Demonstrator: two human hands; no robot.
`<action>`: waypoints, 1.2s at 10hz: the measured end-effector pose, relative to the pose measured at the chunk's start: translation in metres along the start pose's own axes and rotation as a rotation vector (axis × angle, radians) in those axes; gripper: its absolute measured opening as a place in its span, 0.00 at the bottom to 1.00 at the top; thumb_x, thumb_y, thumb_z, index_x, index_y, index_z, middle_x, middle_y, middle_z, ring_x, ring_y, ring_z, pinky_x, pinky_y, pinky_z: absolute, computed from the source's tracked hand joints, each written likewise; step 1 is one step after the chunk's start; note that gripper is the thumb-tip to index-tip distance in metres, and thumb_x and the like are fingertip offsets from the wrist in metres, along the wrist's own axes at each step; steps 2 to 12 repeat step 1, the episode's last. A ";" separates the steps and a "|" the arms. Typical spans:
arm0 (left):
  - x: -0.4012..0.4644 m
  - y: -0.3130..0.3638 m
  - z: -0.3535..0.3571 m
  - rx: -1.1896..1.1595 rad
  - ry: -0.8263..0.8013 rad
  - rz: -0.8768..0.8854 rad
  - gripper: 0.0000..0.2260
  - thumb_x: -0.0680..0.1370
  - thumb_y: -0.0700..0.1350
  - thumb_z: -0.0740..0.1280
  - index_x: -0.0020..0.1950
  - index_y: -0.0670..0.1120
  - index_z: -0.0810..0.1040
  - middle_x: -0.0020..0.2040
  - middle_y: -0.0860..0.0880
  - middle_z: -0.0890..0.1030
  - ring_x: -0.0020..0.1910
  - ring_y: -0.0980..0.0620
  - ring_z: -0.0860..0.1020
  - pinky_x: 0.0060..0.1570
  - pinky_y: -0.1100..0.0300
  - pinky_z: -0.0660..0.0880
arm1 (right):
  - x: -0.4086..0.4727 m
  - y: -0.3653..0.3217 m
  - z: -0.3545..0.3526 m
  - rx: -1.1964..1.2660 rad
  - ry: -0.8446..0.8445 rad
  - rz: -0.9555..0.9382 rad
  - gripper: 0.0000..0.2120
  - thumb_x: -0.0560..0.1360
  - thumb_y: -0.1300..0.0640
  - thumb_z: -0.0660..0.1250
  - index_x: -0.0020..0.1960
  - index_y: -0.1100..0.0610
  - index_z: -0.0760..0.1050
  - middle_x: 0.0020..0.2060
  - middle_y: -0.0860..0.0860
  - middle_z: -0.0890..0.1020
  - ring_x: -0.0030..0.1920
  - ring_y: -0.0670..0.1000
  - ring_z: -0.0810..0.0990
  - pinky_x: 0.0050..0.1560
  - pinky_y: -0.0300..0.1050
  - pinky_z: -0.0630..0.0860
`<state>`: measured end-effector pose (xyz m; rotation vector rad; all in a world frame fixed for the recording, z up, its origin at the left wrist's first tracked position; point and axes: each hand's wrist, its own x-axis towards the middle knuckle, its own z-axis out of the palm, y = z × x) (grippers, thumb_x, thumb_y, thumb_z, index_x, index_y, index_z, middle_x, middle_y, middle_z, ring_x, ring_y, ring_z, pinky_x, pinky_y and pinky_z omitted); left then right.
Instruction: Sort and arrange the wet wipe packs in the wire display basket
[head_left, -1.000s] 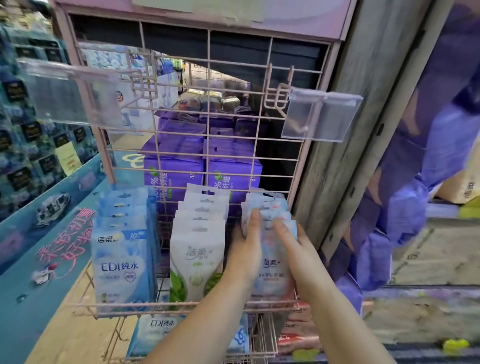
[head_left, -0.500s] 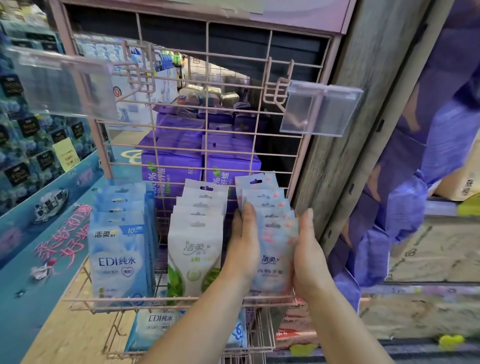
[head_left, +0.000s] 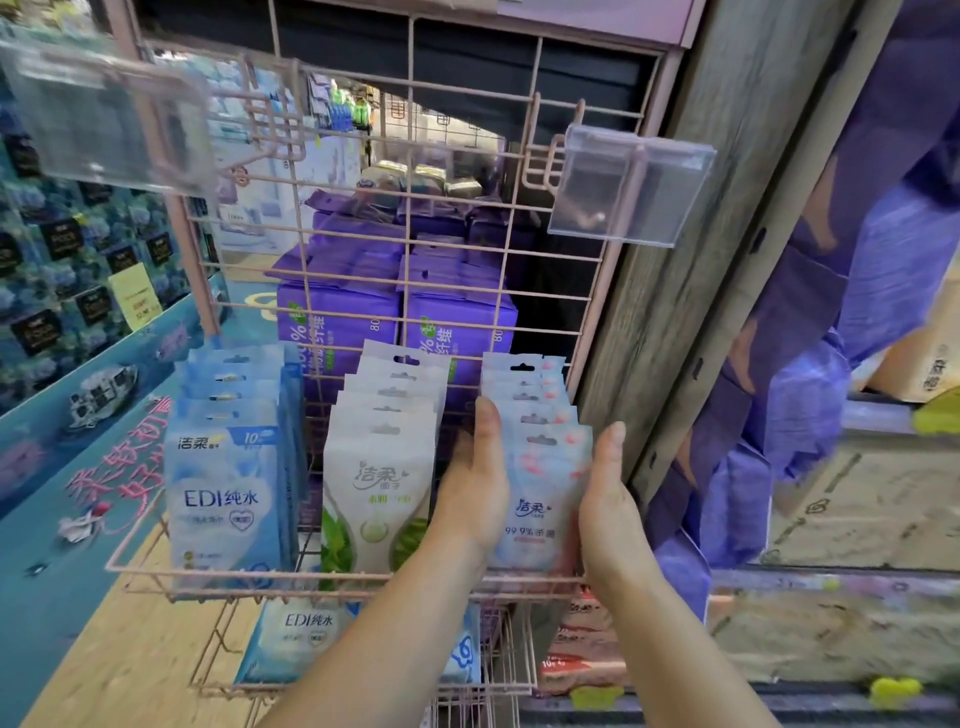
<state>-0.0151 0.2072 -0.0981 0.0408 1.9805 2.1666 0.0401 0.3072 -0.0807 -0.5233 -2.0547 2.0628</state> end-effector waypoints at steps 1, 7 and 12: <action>-0.034 0.016 -0.003 0.091 0.039 0.165 0.51 0.63 0.80 0.45 0.77 0.49 0.58 0.75 0.54 0.64 0.72 0.60 0.61 0.67 0.73 0.54 | -0.009 0.007 -0.005 0.009 0.073 -0.114 0.40 0.65 0.23 0.45 0.63 0.44 0.76 0.61 0.43 0.80 0.66 0.44 0.74 0.70 0.51 0.68; -0.034 0.016 -0.003 0.091 0.039 0.165 0.51 0.63 0.80 0.45 0.77 0.49 0.58 0.75 0.54 0.64 0.72 0.60 0.61 0.67 0.73 0.54 | -0.009 0.007 -0.005 0.009 0.073 -0.114 0.40 0.65 0.23 0.45 0.63 0.44 0.76 0.61 0.43 0.80 0.66 0.44 0.74 0.70 0.51 0.68; -0.034 0.016 -0.003 0.091 0.039 0.165 0.51 0.63 0.80 0.45 0.77 0.49 0.58 0.75 0.54 0.64 0.72 0.60 0.61 0.67 0.73 0.54 | -0.009 0.007 -0.005 0.009 0.073 -0.114 0.40 0.65 0.23 0.45 0.63 0.44 0.76 0.61 0.43 0.80 0.66 0.44 0.74 0.70 0.51 0.68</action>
